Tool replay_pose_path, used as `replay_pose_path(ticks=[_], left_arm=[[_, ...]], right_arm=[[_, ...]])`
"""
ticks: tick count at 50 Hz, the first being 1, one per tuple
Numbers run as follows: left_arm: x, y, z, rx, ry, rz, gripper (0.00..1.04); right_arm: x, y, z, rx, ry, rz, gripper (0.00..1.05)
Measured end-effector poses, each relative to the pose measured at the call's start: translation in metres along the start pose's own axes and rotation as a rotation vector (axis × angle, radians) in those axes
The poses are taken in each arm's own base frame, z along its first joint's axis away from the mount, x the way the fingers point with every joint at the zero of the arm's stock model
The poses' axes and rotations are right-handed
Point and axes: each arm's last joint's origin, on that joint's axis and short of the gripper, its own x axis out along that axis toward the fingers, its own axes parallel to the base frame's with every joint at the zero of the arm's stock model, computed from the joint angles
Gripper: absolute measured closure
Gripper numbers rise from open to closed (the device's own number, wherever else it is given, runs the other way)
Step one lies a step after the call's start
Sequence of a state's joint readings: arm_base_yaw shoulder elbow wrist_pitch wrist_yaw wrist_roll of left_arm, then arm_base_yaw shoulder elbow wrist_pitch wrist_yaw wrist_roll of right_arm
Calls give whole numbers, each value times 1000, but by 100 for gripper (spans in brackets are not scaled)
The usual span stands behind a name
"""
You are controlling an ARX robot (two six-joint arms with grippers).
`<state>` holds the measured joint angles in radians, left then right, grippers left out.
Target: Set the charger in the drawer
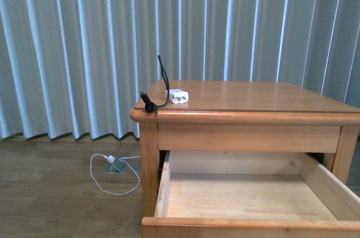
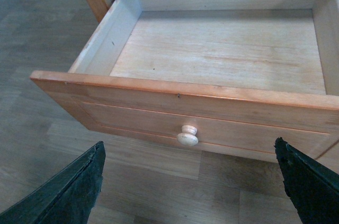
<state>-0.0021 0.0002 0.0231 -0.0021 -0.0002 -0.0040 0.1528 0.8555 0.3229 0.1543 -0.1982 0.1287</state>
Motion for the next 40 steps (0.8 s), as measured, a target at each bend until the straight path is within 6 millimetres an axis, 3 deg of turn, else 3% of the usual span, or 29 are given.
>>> replay_pose_path(ticks=[3,9,20,27,40], left_arm=[[0,0,0,0,0,0,6],[0,0,0,0,0,0,6],[0,0,0,0,0,0,6],[0,0,0,0,0,0,6],[0,0,0,0,0,0,6]], right_arm=[[-24,-7,1,21,-35,5,9],[-51,-14,-3,40,-91,-1,9],[-58,-16,-5,31,-124,-28,9],[-58,-16,-14,-103,-390,-302,34],[-58,-16,-29,-126,-397,-322,78]])
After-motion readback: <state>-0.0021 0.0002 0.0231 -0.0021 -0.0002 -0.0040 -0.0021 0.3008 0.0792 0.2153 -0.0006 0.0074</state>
